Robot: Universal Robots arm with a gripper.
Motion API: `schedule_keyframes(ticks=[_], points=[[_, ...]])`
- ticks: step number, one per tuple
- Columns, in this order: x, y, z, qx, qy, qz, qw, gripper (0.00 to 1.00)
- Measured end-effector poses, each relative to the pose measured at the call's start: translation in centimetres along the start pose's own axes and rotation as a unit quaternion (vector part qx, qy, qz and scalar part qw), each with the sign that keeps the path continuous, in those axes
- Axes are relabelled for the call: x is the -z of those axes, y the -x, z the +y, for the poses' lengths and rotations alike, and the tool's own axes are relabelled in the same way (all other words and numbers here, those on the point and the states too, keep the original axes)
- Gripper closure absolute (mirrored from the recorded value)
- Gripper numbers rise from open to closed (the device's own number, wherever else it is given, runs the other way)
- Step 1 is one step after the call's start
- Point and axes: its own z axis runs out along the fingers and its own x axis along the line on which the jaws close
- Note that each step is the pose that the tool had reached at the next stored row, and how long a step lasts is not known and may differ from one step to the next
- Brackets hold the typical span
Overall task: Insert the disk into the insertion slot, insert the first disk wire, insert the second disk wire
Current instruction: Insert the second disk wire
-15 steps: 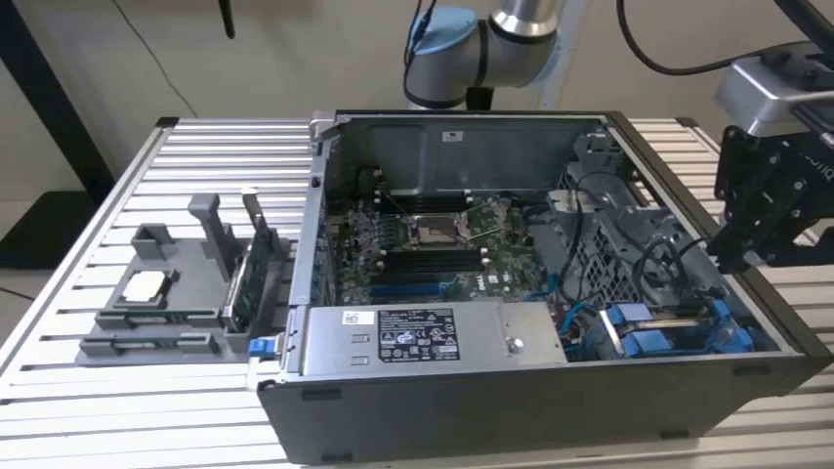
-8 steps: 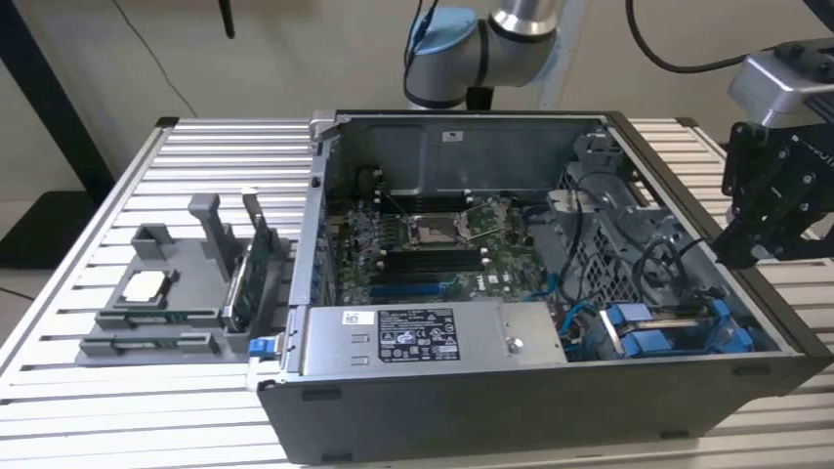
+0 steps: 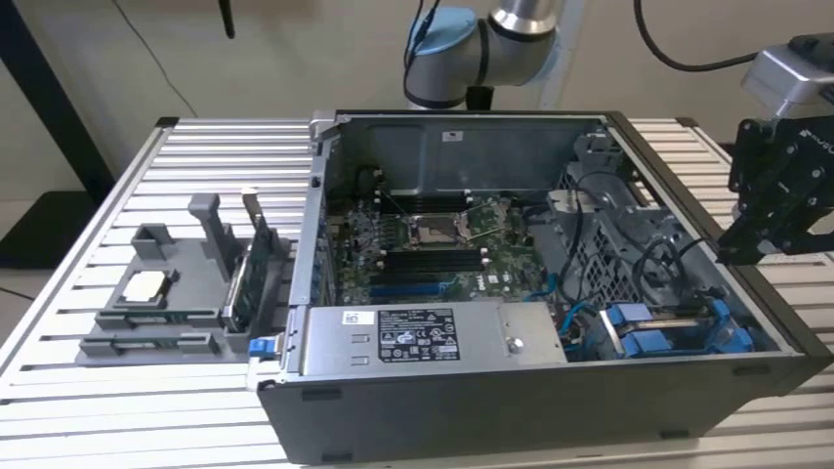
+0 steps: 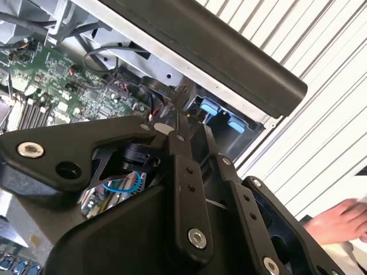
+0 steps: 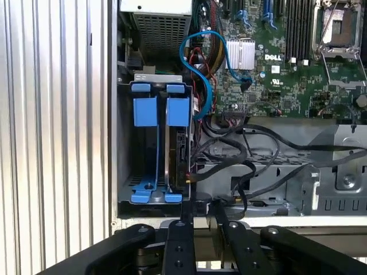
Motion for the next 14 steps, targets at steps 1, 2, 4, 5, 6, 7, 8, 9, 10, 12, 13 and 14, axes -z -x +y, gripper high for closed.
schedule_keyframes(ticks=[1,2,4,5,6,7,8,9,10,12,13,14], points=[[0.00,0.08,-0.14,0.000,0.0017,0.0011,1.0000,0.73],[-0.02,0.17,-0.26,0.000,0.0044,0.0027,1.0000,0.73],[-0.04,0.40,-0.46,-0.001,0.0127,0.0062,0.9999,0.73],[-0.06,0.50,-0.54,-0.001,0.0191,0.0073,0.9998,0.73],[-0.07,0.57,-0.63,-0.002,0.0261,0.0078,0.9996,0.73],[-0.08,0.64,-0.75,-0.002,0.0329,0.0083,0.9994,0.73],[-0.10,0.71,-0.89,-0.003,0.0391,0.0086,0.9992,0.73],[-0.14,0.78,-1.08,-0.003,0.0440,0.0087,0.9990,0.73],[-0.19,0.84,-1.31,-0.003,0.0479,0.0088,0.9988,0.73],[-0.30,0.92,-1.88,-0.004,0.0544,0.0092,0.9985,0.73],[-0.37,0.96,-2.21,-0.004,0.0575,0.0096,0.9983,0.73],[-0.43,0.99,-2.54,-0.004,0.0609,0.0100,0.9981,0.73]])
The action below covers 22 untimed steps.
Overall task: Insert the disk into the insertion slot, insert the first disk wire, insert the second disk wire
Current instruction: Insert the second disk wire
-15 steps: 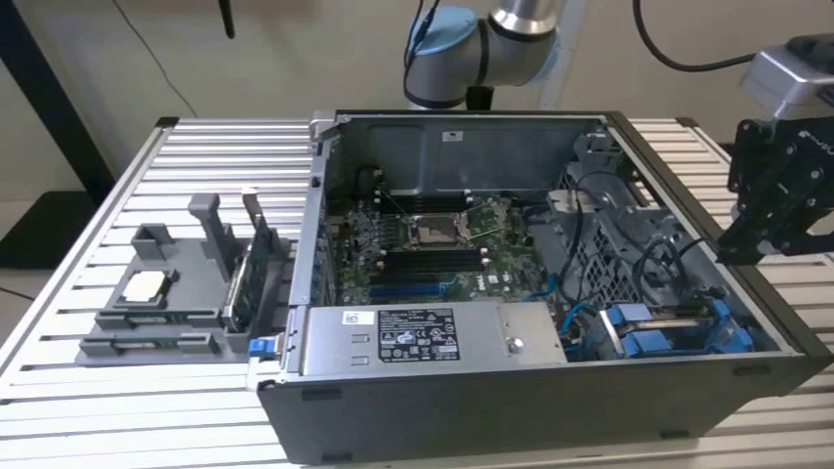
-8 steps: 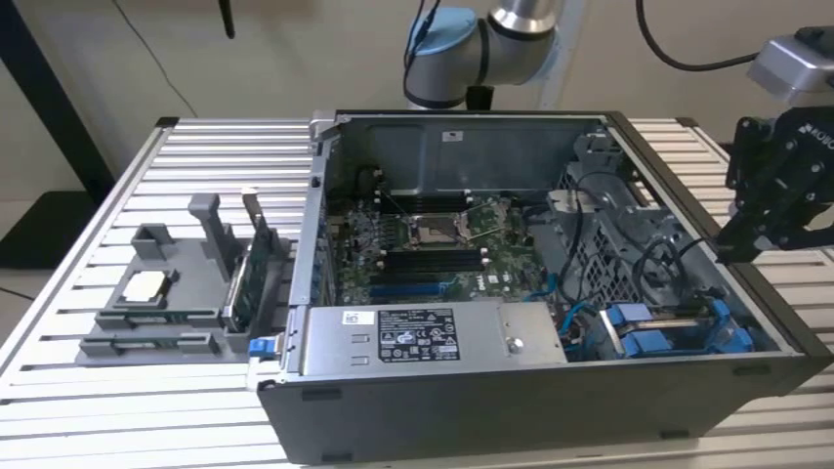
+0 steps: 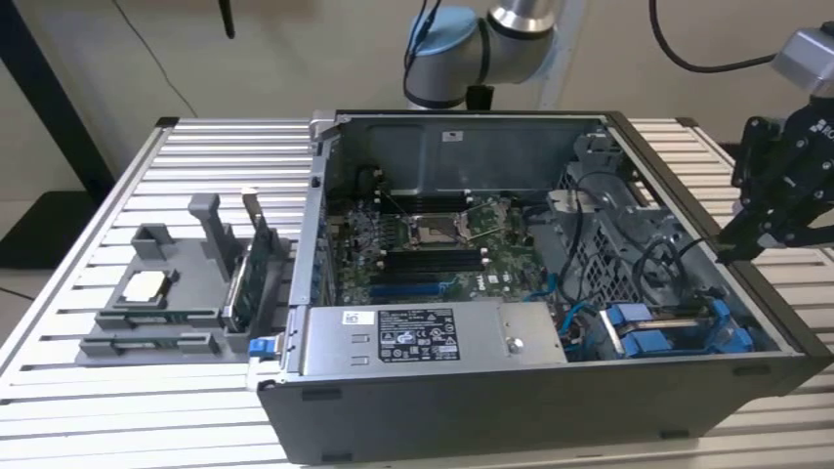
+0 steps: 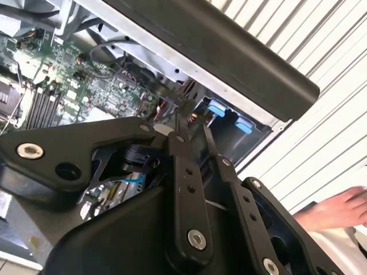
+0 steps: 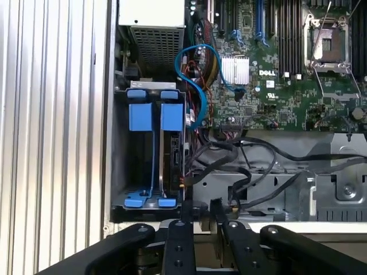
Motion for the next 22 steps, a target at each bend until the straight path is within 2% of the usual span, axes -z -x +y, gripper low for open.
schedule_keyframes(ticks=[7,10,12,14,15,22], points=[[-0.19,0.04,-1.59,-0.002,0.0279,0.0006,0.9996,0.73],[-0.35,0.03,-1.88,-0.002,0.0393,0.0004,0.9992,0.73],[-0.51,0.02,-1.95,-0.002,0.0448,0.0004,0.9990,0.73],[-0.71,0.01,-2.01,-0.003,0.0489,0.0004,0.9988,0.73],[-0.79,0.02,-2.02,-0.003,0.0497,0.0004,0.9988,0.73],[-0.83,0.02,-2.04,-0.003,0.0498,0.0004,0.9988,0.73]])
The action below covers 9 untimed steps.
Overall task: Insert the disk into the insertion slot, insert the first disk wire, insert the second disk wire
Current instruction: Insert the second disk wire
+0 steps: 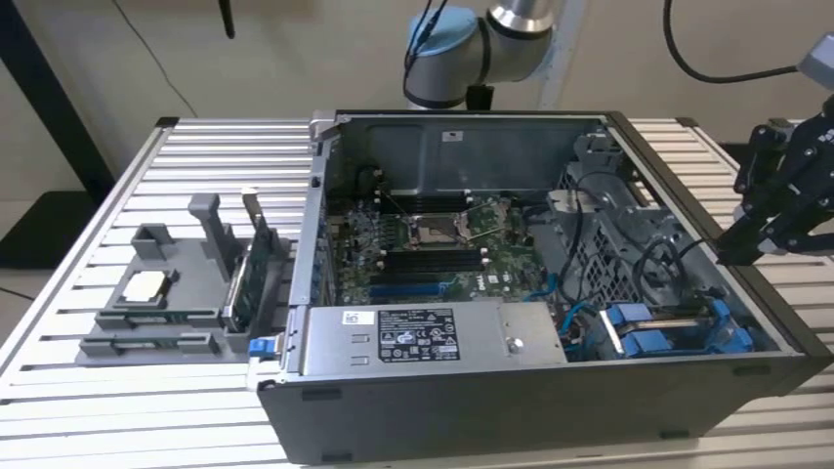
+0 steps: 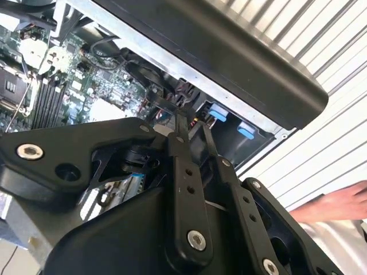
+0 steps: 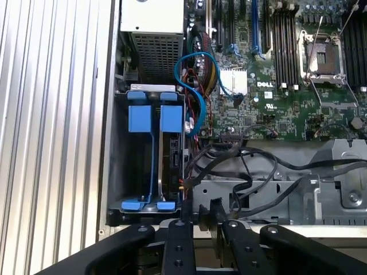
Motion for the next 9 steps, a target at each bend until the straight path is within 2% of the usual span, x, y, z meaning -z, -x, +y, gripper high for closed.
schedule_keyframes(ticks=[9], points=[[-0.24,0.42,-0.14,0.000,0.0004,0.0000,1.0000,0.73]])
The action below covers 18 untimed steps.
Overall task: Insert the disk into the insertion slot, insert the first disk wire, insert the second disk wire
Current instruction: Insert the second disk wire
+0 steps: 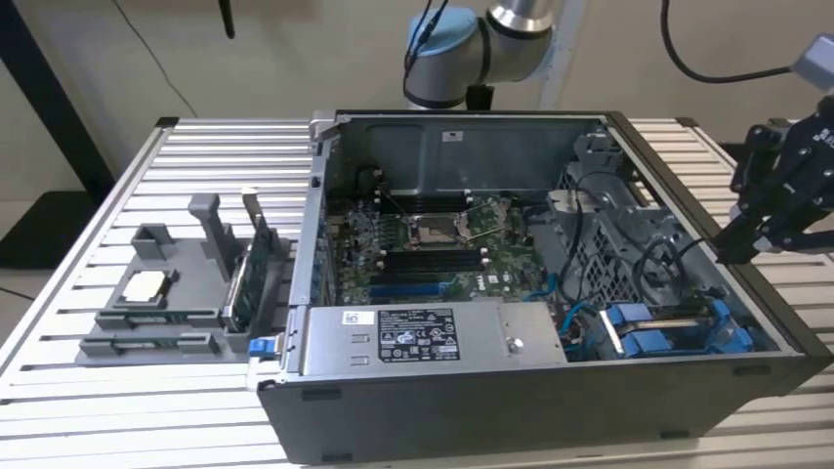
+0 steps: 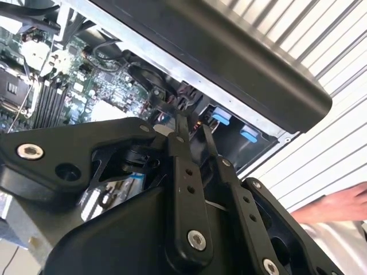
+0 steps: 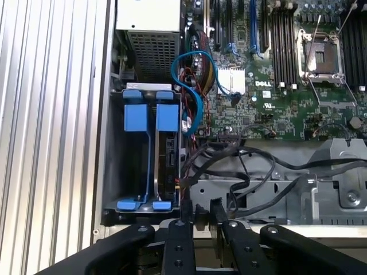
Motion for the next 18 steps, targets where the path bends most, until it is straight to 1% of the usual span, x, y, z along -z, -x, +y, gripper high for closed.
schedule_keyframes(ticks=[3,5,7,9,12,17,18], points=[[-0.17,0.10,-0.12,0.000,0.0006,-0.0001,1.0000,0.73],[-0.13,0.10,-0.35,0.000,0.0012,0.0001,1.0000,0.73],[-0.07,0.11,-0.70,0.000,0.0037,0.0001,1.0000,0.73],[-0.05,0.11,-0.85,0.000,0.0062,0.0004,1.0000,0.73],[-0.07,0.04,-0.88,-0.001,0.0101,0.0003,0.9999,0.73],[-0.10,-0.32,-0.89,-0.001,0.0155,0.0003,0.9999,0.73],[-0.10,-0.38,-0.90,-0.001,0.0164,0.0004,0.9999,0.75]])
